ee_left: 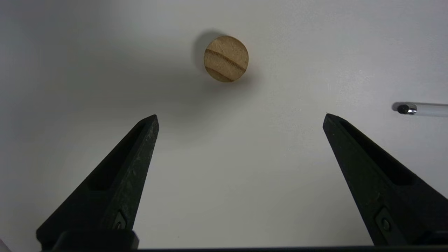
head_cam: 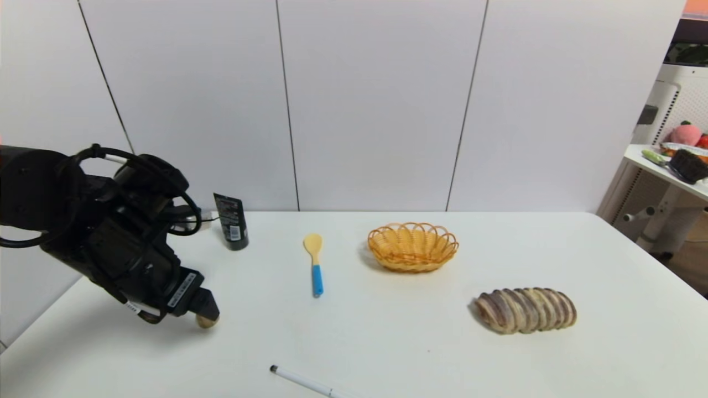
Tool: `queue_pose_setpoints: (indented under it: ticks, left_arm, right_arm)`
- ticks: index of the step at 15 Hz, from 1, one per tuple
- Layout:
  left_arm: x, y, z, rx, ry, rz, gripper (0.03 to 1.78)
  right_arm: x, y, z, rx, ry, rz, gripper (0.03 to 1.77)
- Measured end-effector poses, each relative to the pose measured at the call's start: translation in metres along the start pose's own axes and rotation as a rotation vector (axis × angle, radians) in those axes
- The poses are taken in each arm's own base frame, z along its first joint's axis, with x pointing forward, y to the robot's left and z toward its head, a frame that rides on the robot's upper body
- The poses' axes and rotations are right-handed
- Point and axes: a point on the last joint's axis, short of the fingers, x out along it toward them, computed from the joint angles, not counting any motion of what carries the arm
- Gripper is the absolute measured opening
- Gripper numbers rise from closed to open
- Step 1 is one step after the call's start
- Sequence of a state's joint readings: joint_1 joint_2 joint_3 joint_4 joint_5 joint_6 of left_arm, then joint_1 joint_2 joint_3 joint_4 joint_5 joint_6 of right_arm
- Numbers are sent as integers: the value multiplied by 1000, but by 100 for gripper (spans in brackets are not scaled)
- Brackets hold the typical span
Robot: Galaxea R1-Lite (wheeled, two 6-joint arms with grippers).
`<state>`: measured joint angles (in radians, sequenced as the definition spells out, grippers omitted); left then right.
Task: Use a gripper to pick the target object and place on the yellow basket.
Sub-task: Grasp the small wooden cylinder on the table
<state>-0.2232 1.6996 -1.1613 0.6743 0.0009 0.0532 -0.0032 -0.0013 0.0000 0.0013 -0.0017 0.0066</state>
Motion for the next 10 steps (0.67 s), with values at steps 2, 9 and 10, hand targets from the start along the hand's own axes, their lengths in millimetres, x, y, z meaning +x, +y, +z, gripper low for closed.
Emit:
queue_pose_setpoints:
  ticks: [2, 9, 10]
  left_arm:
    - [14, 2, 6, -5, 24, 2, 169]
    - [52, 7, 23, -19, 36, 6, 169]
    - [55, 8, 24, -21, 37, 7, 169]
  right_arm:
    - [0, 0, 0, 1, 0, 0, 169]
    - [0, 0, 0, 0, 0, 0, 170]
    - [0, 0, 0, -1, 0, 0, 170]
